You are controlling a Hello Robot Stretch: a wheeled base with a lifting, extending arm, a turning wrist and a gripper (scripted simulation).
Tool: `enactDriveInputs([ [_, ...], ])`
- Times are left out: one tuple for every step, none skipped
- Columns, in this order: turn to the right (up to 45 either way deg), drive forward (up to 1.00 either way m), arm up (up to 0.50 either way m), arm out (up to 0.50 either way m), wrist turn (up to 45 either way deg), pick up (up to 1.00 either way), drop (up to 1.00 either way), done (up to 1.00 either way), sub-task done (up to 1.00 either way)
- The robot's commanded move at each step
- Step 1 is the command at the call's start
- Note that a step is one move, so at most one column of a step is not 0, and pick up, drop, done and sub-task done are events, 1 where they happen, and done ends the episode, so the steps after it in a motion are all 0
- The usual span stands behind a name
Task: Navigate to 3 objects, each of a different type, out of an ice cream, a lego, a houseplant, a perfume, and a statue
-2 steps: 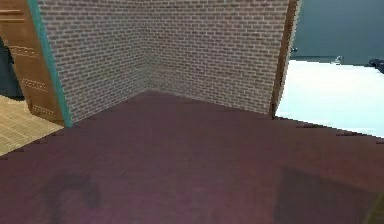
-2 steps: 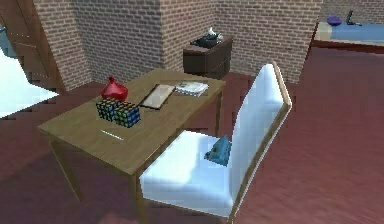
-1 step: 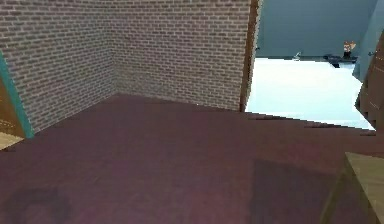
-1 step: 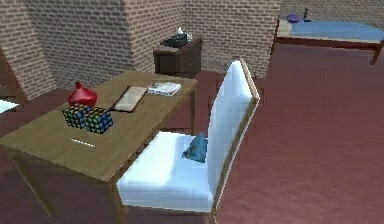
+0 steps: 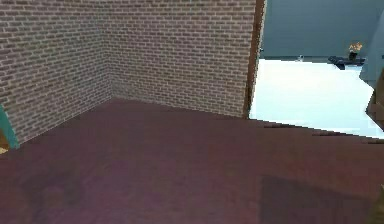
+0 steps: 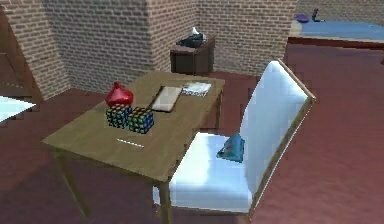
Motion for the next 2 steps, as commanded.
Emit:
enactDriveInputs([
  [18.0, 0.0, 0.0, 0.0, 0.0, 0.0, 0.0, 0.0, 0.0],
  [0.0, 1.0, 0.0, 0.0, 0.0, 0.0, 0.0, 0.0, 0.0],
])
